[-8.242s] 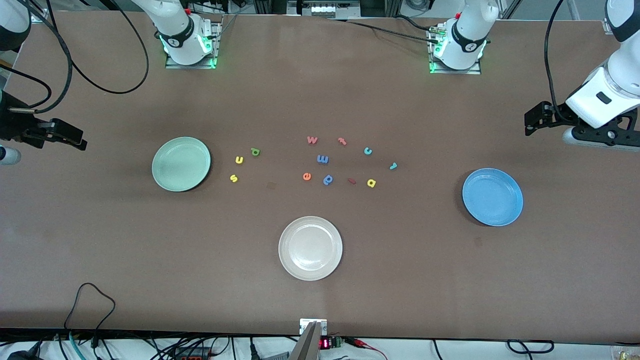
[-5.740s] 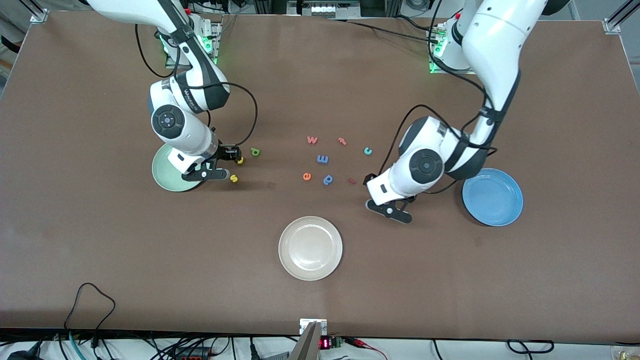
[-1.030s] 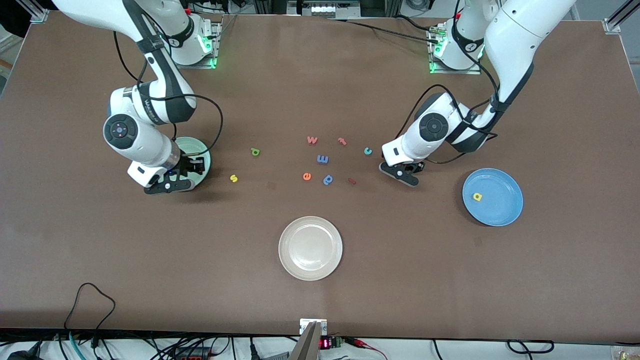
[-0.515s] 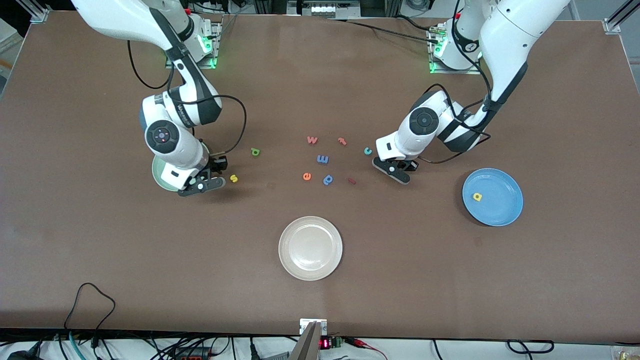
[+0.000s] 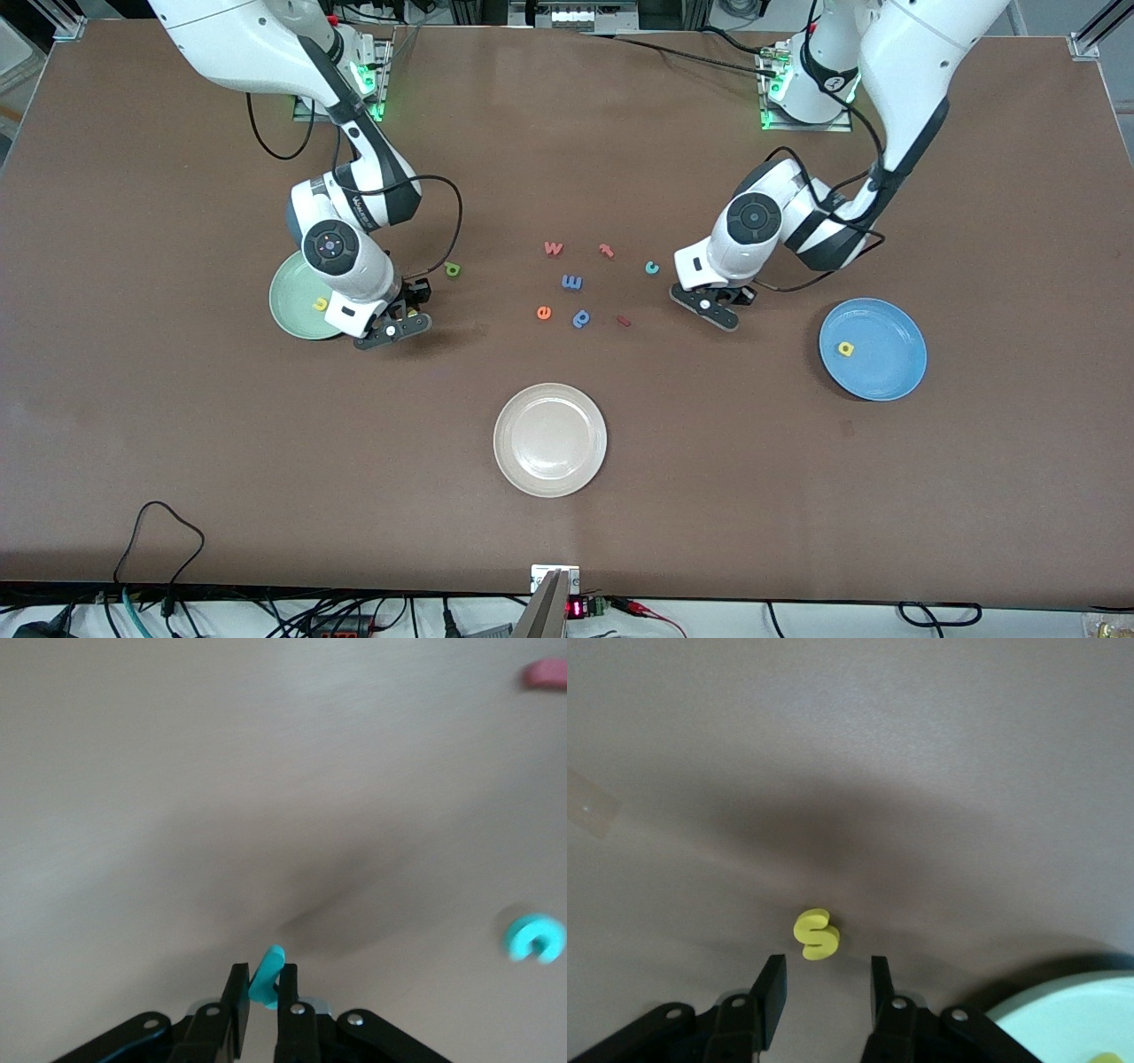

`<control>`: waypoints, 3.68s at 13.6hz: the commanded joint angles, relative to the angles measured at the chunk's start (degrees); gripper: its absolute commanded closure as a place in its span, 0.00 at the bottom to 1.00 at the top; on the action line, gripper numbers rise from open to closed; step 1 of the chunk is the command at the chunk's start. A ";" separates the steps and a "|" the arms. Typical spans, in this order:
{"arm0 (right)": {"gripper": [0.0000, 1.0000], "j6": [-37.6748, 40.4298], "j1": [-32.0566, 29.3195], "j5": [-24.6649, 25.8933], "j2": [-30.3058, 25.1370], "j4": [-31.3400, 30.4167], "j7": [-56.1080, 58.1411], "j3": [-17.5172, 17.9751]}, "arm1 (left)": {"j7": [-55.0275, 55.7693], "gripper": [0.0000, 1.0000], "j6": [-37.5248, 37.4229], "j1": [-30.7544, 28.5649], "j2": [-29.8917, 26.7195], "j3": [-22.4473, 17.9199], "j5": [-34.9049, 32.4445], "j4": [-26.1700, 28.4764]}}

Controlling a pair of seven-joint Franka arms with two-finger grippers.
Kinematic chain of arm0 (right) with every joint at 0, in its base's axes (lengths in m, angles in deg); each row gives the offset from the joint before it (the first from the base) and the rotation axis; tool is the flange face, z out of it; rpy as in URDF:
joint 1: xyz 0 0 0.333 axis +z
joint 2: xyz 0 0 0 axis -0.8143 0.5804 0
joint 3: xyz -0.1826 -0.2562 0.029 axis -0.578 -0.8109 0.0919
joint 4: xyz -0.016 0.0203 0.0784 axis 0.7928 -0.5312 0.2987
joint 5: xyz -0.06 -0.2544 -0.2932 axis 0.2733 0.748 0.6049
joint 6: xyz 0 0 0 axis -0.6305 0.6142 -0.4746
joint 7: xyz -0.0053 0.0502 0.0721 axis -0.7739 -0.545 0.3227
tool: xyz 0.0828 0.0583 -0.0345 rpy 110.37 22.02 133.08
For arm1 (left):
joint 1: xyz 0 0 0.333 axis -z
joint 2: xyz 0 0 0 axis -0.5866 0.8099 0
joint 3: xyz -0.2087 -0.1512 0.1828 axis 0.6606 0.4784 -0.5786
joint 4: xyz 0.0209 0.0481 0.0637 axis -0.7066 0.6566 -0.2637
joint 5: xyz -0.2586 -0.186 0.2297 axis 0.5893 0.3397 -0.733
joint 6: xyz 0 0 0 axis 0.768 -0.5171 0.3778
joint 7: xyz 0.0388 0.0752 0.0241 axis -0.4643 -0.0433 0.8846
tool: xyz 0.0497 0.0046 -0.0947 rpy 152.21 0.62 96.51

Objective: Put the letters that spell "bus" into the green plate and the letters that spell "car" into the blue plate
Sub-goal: 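Grasp the yellow s with the right gripper while the left gripper places r, then drop the s on the green plate while the left gripper grasps the teal c, then grasp the green p with the right gripper while the left gripper carries c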

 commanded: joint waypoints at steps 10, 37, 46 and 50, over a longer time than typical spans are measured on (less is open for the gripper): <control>0.55 -4.41 1.99 0.90 4.50 0.60 -0.29 -0.35 | -46.81 0.99 -4.74 -26.42 3.73 -0.49 -1.40 -7.71; 1.00 8.25 -11.17 0.90 -9.73 -4.21 3.03 -0.87 | 49.25 0.34 4.40 2.22 13.23 9.02 -5.70 -5.16; 0.37 6.05 -16.29 0.90 -7.98 -9.15 5.24 -0.87 | 49.25 0.48 4.41 1.27 12.26 9.88 -5.97 -1.99; 0.13 6.23 -15.86 0.12 -8.86 -8.98 3.93 0.17 | 49.25 0.50 4.84 1.35 12.26 9.97 -5.97 -1.20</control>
